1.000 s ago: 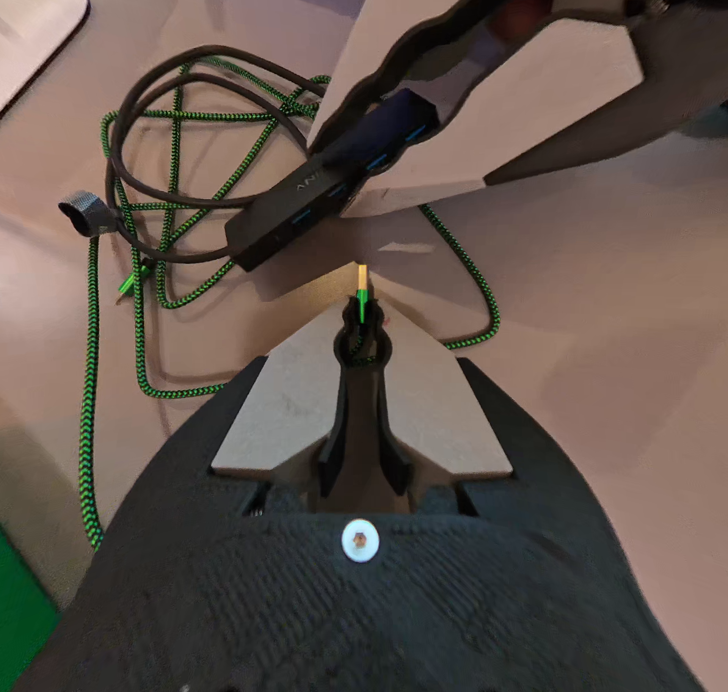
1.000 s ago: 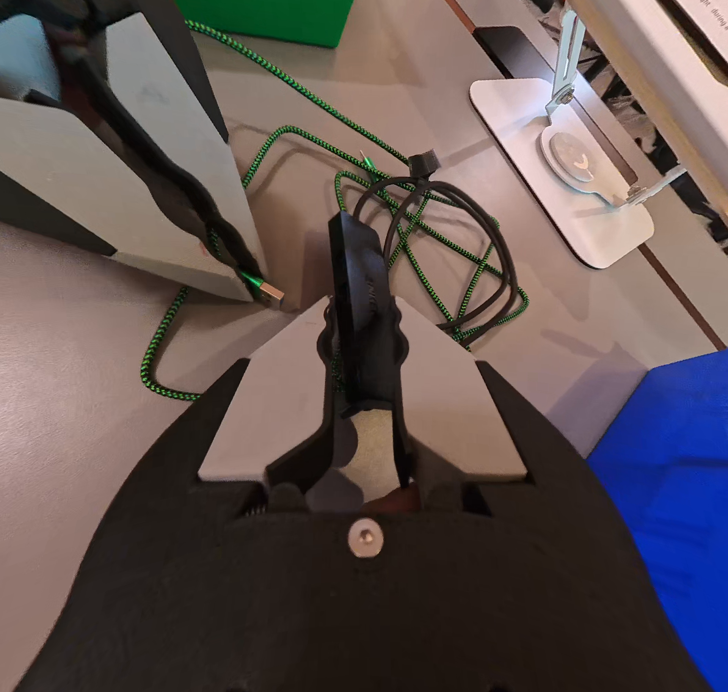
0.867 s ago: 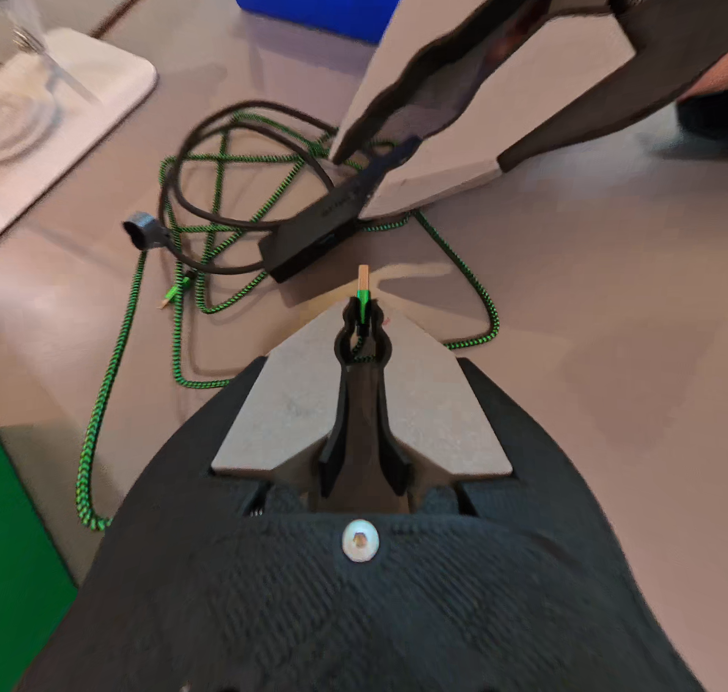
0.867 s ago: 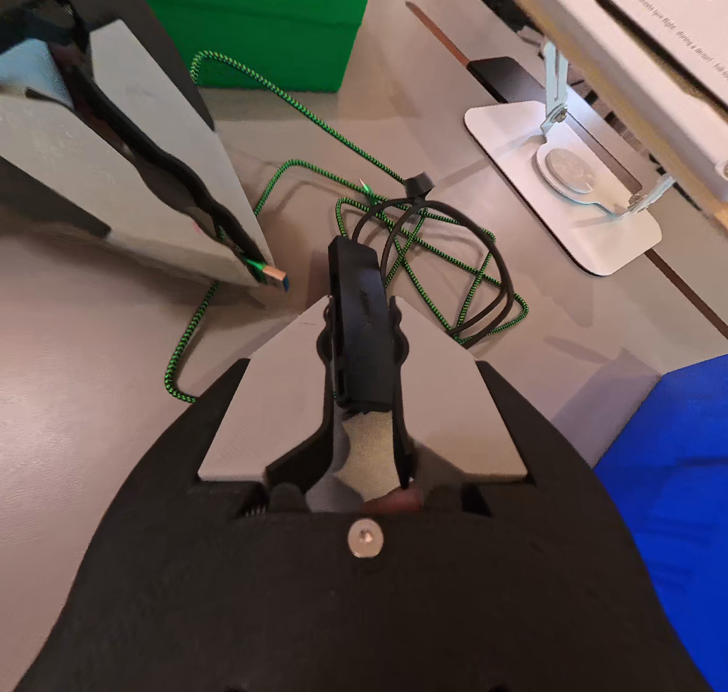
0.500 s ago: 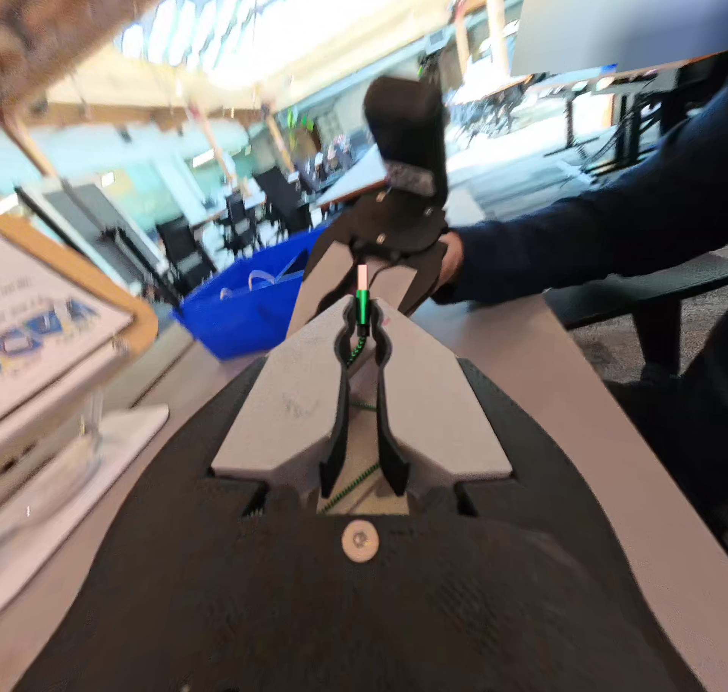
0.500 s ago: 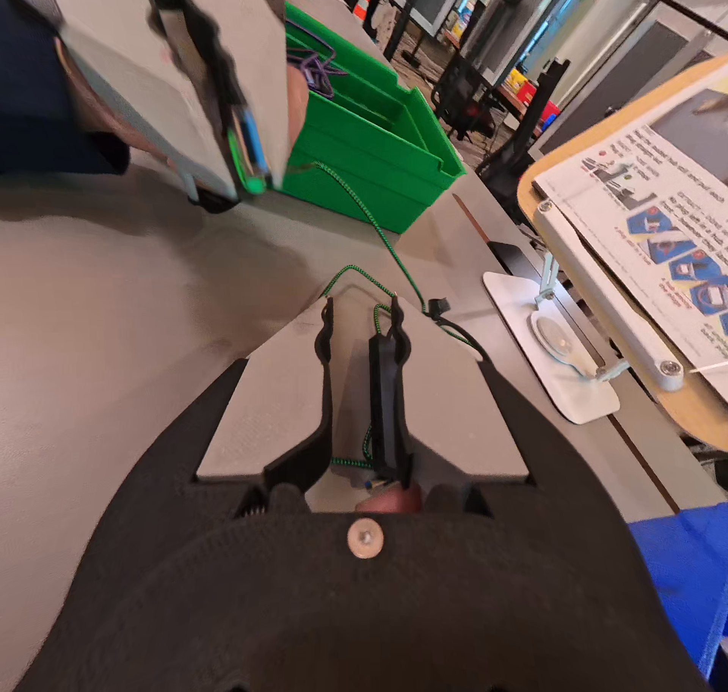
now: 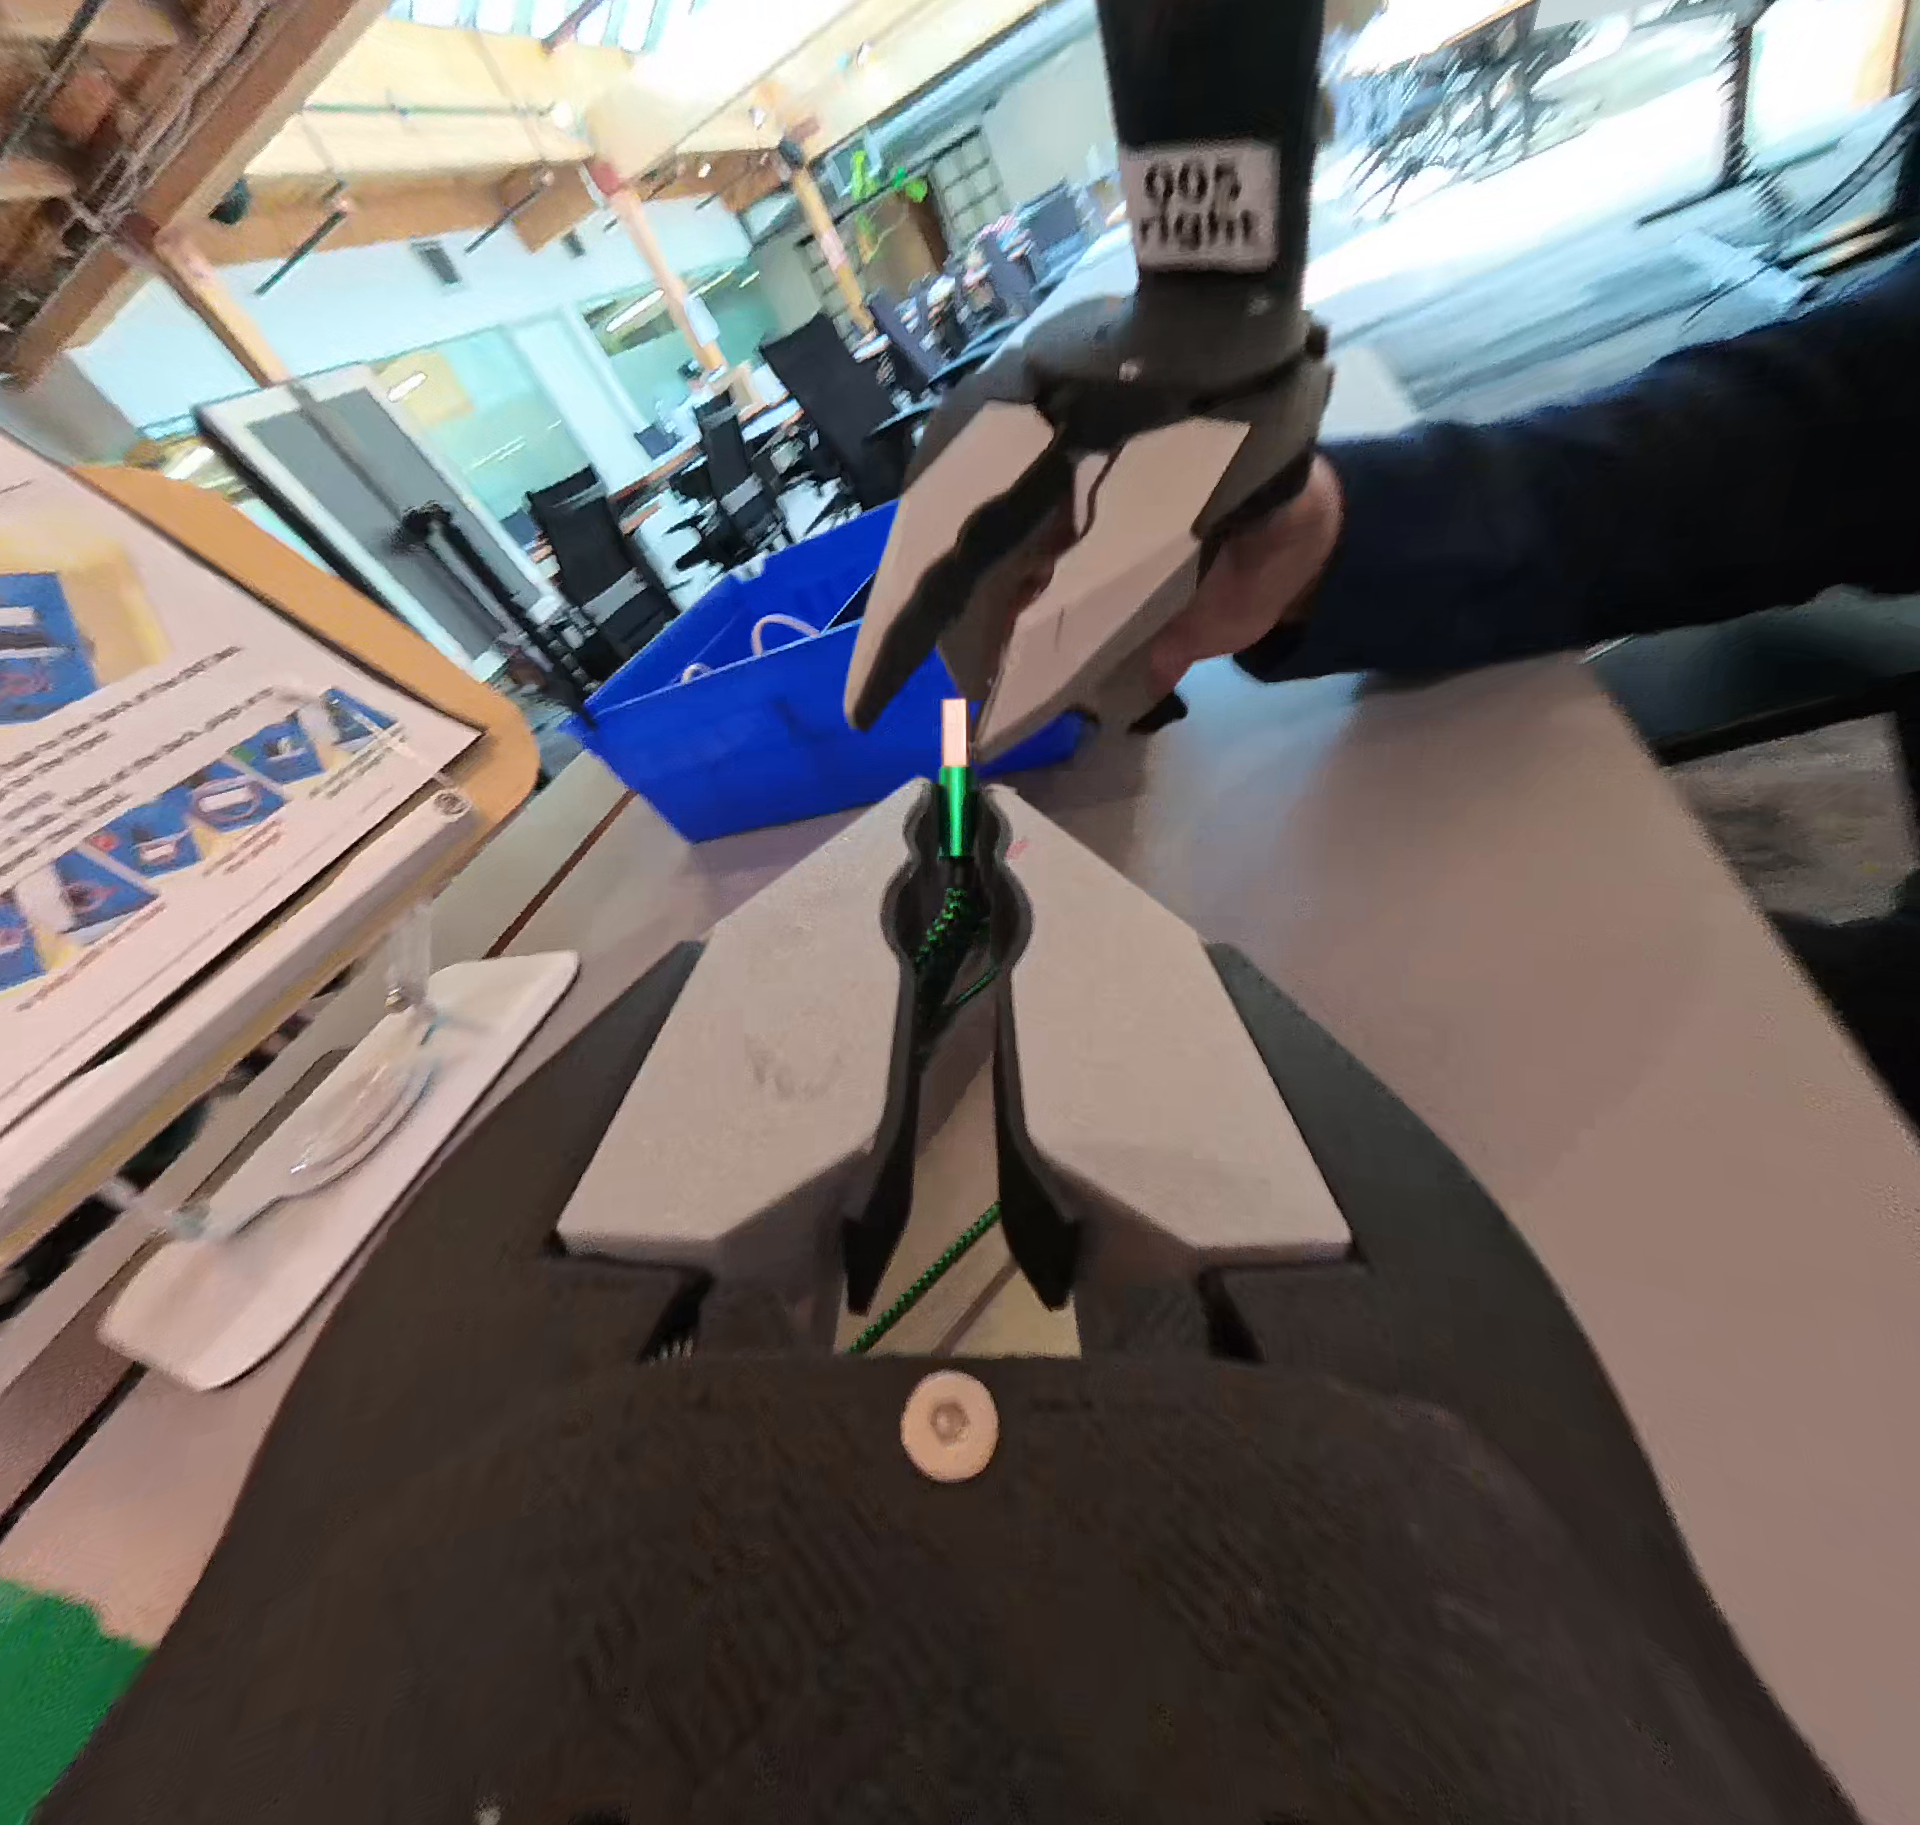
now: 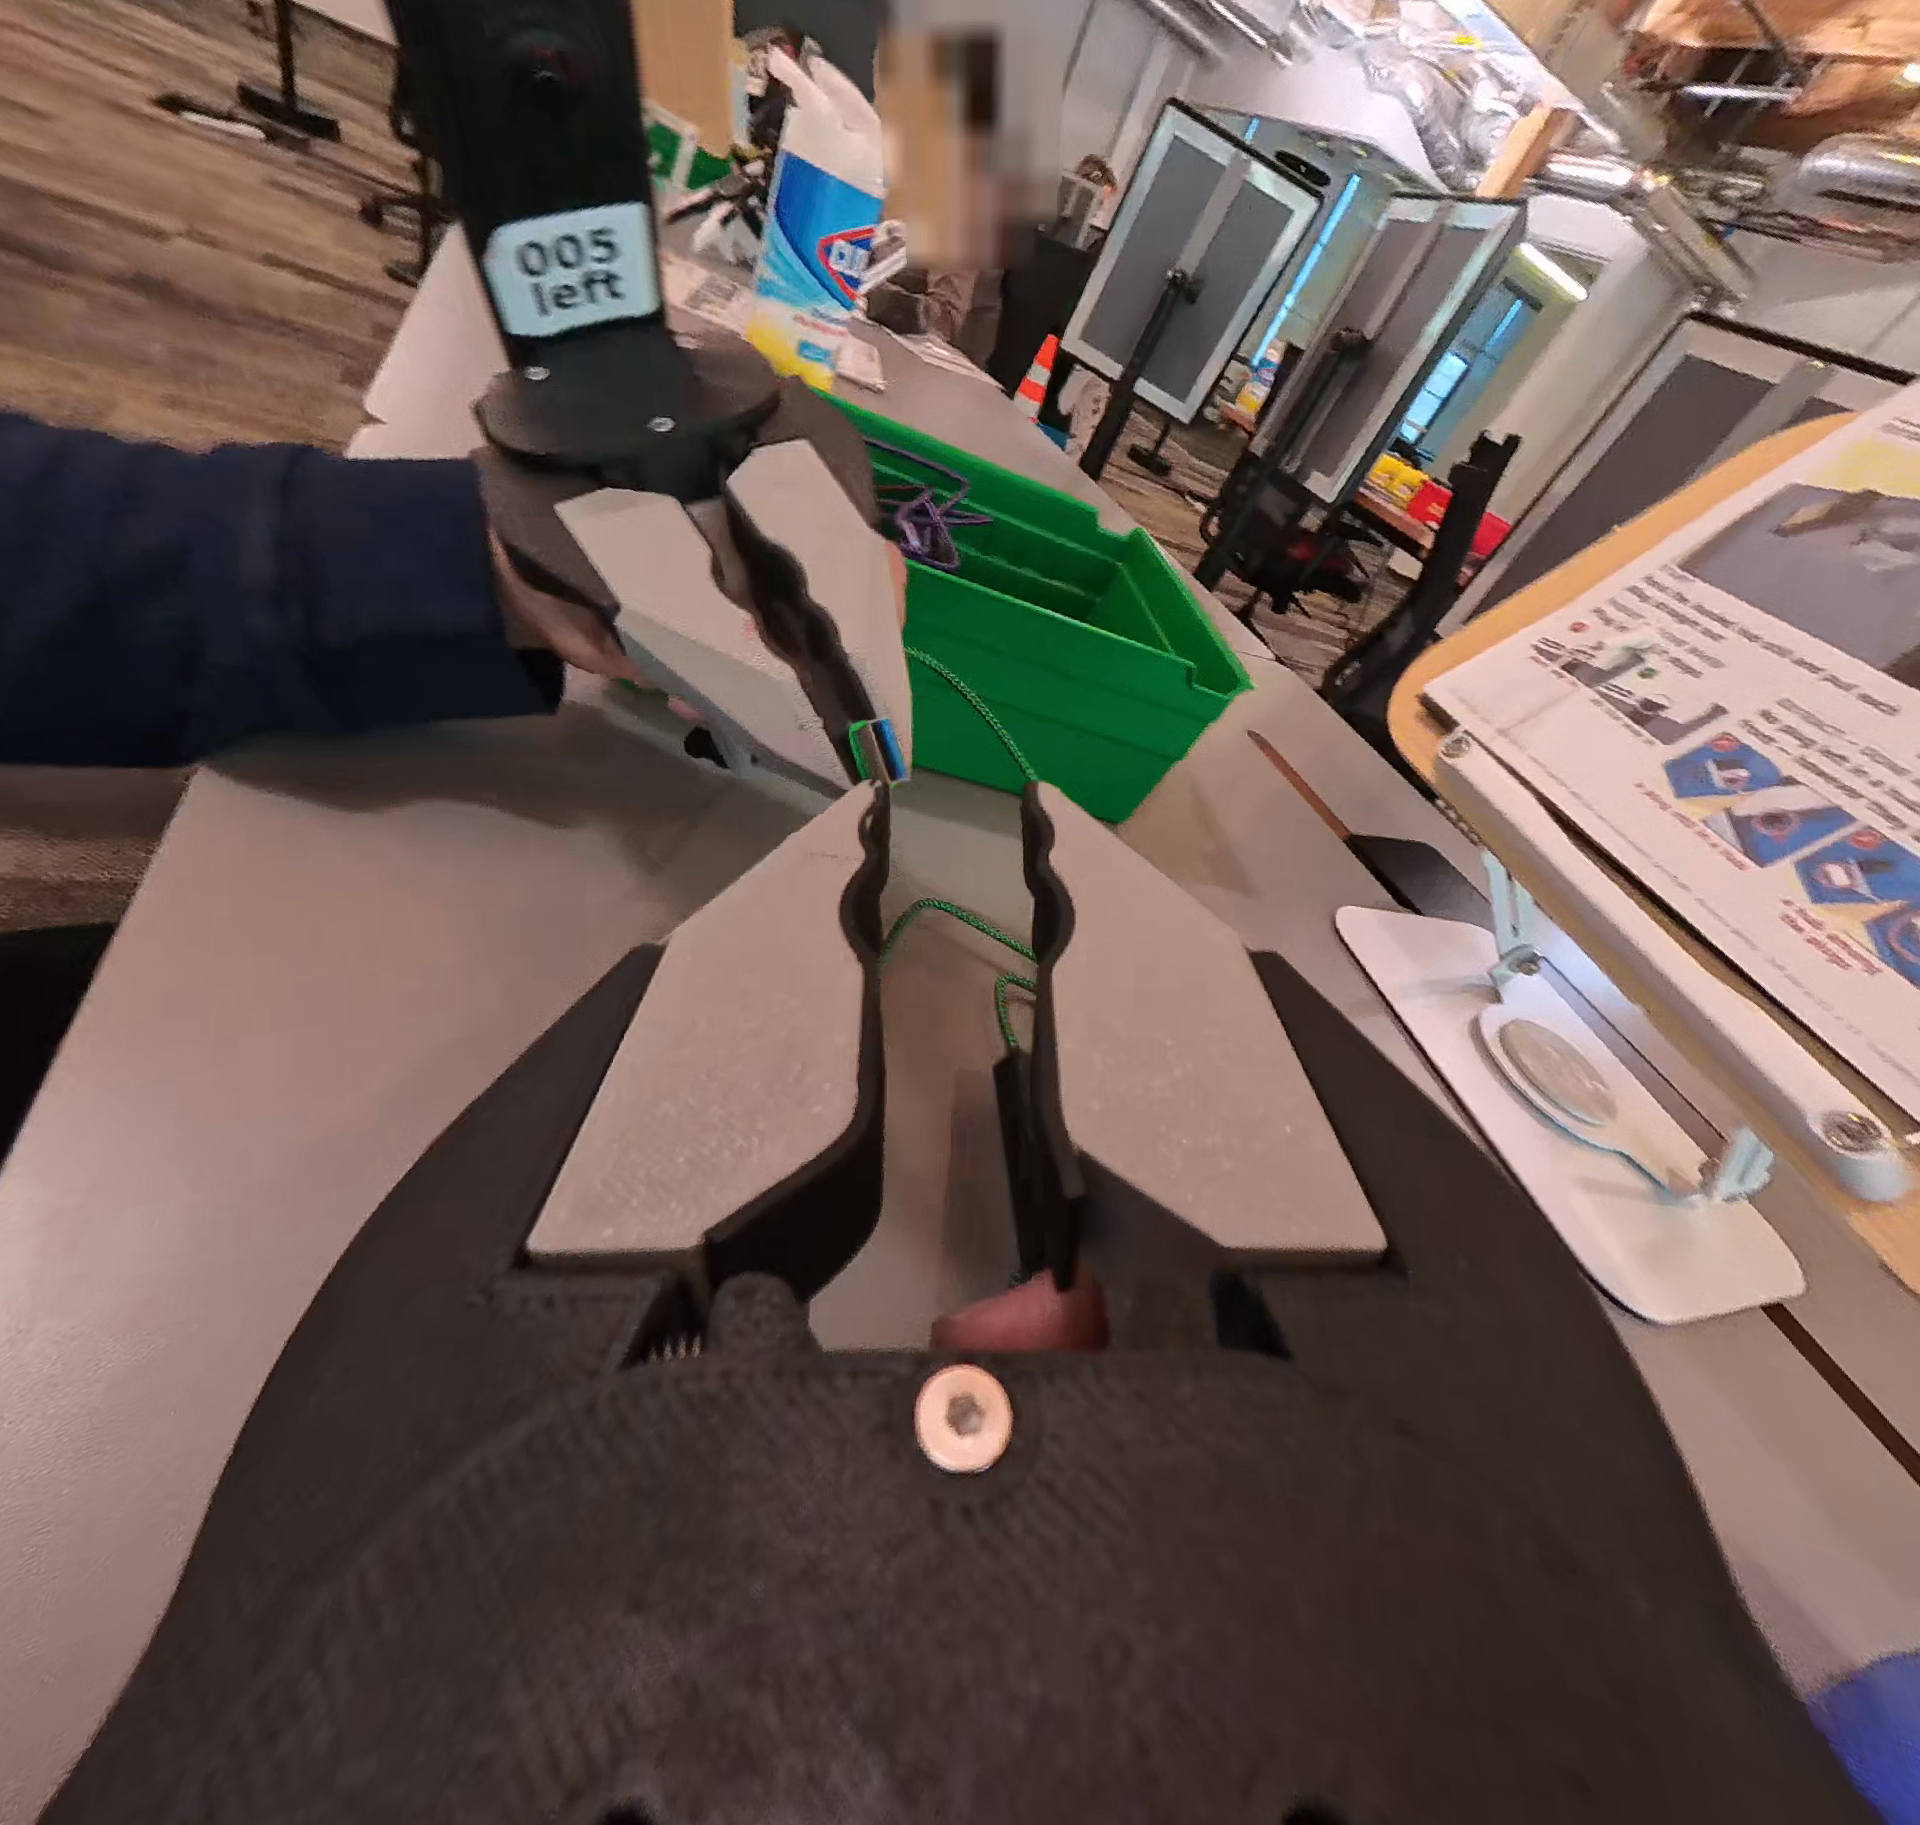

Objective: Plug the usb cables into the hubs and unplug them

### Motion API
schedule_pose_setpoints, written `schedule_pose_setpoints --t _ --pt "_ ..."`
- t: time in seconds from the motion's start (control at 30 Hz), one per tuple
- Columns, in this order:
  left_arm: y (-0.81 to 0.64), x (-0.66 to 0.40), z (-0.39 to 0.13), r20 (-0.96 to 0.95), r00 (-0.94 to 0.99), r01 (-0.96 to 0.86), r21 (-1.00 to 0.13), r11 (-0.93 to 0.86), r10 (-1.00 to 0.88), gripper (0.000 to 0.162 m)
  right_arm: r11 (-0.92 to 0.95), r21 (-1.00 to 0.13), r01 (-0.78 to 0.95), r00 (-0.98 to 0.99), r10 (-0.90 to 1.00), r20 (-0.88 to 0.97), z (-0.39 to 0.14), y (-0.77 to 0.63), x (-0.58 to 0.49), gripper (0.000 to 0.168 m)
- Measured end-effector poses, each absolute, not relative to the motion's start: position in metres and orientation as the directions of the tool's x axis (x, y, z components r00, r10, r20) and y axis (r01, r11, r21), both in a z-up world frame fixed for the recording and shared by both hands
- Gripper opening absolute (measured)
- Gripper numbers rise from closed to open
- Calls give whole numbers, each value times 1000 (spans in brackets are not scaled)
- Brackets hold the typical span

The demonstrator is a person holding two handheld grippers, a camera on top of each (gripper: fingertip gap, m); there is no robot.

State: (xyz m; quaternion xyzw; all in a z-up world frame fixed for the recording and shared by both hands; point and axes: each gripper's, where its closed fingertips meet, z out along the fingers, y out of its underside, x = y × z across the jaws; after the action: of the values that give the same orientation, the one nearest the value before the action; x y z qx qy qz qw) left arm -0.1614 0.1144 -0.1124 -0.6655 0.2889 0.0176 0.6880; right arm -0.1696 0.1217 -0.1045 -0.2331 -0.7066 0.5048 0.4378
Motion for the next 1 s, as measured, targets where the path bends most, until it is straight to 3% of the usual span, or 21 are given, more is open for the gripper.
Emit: schedule_pose_setpoints --t 0.2,0.33,0.5,0.77,1.0 --pt "127 -182 -125 -606 775 -613 -790 17 -180 3 486 -873 38 -349 825 444 -122 163 -190 16" --pt "133 -200 -155 -717 680 -733 -664 -146 -151 3 541 -807 237 -334 825 456 -160 187 -198 24" --pt "139 -209 -173 -775 612 -785 -571 -240 -156 3 634 -683 363 -382 769 512 -193 197 -194 32" --pt "147 -211 -196 -836 508 -839 -427 -337 -206 3 757 -528 384 -403 652 642 -211 202 -195 32" --pt "149 -212 -197 -828 522 -830 -436 -347 -206 3 811 -430 397 -448 580 680 -224 206 -191 35"
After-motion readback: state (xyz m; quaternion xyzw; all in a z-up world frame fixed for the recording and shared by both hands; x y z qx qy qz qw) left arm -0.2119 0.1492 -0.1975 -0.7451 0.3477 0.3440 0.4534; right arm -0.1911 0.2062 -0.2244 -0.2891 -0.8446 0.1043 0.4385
